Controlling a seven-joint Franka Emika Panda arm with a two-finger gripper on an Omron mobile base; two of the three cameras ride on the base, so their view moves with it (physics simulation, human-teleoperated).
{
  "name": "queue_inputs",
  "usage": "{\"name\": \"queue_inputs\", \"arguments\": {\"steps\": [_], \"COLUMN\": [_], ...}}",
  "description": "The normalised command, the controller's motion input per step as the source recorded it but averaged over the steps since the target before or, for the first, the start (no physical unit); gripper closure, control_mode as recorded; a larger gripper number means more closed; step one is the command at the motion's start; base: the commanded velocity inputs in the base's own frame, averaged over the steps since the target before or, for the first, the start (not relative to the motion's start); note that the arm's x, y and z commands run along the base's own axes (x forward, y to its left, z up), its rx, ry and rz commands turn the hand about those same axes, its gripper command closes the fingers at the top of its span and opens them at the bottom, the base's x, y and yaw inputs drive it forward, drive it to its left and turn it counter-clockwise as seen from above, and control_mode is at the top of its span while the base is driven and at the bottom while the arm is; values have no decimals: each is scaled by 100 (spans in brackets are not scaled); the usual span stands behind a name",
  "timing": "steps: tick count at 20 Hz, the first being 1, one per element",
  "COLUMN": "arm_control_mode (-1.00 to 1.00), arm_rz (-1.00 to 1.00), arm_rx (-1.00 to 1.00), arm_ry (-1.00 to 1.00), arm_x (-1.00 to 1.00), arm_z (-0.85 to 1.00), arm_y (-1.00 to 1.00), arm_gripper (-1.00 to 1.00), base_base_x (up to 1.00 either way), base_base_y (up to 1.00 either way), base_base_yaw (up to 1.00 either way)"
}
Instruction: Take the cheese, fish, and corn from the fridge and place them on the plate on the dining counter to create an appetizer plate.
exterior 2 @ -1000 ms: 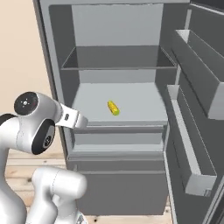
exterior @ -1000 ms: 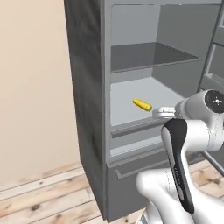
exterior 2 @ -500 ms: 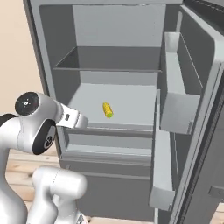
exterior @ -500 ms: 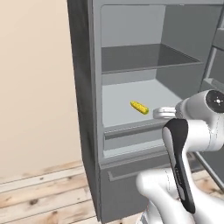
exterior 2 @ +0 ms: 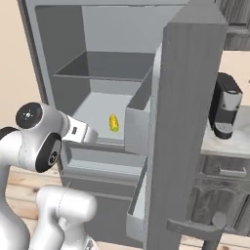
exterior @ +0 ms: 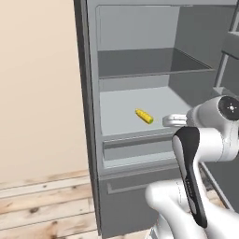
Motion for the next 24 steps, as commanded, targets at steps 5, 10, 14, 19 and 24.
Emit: {"name": "queue_inputs", "arguments": {"steps": [5, 10, 14, 19, 24], "arm_control_mode": [100, 100, -100, -100, -100], "arm_rz": [0, 0, 0, 0, 7], "arm_rx": [0, 0, 0, 0, -4], "arm_ry": [0, 0, 0, 0, 0], "arm_x": [0, 0, 19, 37, 12], "arm_z": [0, 0, -4, -10, -31], "arm_y": [0, 0, 0, 0, 6], "arm_gripper": [-100, -100, -100, -100, -100], "base_base_x": [10, 21, 15, 0, 0], "base_base_y": [-25, 1, 0, 0, 0], "base_base_yaw": [14, 1, 0, 0, 0]}}
